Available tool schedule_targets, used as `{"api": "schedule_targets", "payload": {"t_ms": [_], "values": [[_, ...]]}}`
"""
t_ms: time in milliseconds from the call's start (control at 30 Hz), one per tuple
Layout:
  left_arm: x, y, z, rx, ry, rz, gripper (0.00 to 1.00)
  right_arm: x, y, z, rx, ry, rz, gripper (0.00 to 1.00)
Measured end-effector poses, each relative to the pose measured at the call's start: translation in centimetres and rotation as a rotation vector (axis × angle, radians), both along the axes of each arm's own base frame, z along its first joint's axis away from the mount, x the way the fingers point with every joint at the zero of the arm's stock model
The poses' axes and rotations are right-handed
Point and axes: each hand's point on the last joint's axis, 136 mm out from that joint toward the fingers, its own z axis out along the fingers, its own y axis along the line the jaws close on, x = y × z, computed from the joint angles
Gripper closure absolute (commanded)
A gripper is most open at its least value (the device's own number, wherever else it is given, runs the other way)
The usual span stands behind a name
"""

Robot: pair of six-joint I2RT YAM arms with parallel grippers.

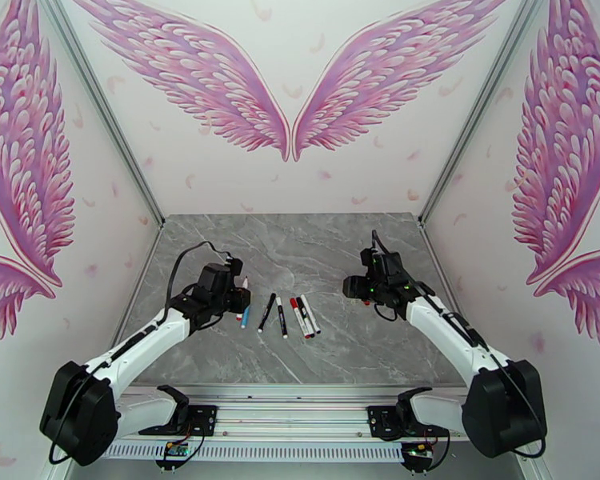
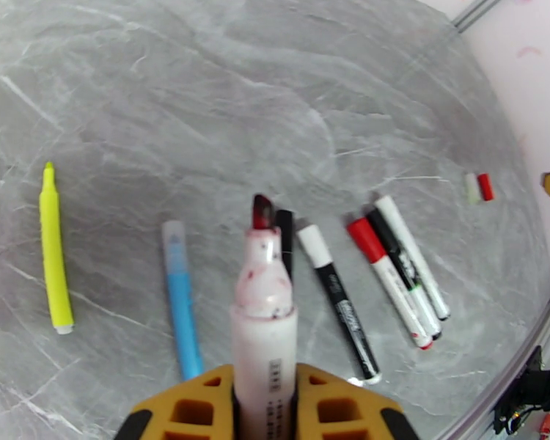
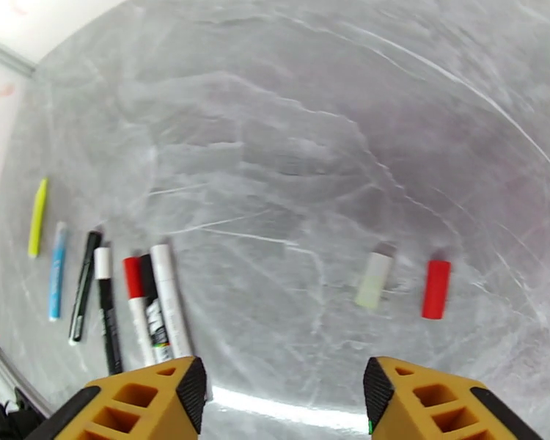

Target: Open the pen caps

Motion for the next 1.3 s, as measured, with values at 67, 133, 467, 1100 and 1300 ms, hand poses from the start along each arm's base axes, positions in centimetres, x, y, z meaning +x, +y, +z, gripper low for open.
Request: {"api": "schedule_targets", "payload": {"t_ms": [67,133,467,1100,1300], "values": [[0.7,0.9,-0.5,0.052,0.003,0.029,0.99,-0.8,1.2,0.9,0.036,-0.035,0.043,0.16],[1.5,1.7,-0.8,0.093,0.001,0.054,0.99,-1.6,2.3,1.8,0.067,-0.064,0.081,0.09],[5.1,3.3,-4.0,0.224,0.048,0.116,0.97,-3.9,5.1,5.6,0.158,-0.180,0.207,0.01],[9.8,4.7,-7.4,0.378,0.119,0.156,0.94,-4.5,6.1,6.2,0.216,-0.206,0.243,0.01],[9.6,5.2,-9.1,0.419,0.166,0.161,0.93,-4.5,6.5,6.3,0.230,-0.209,0.243,0.01]]}}
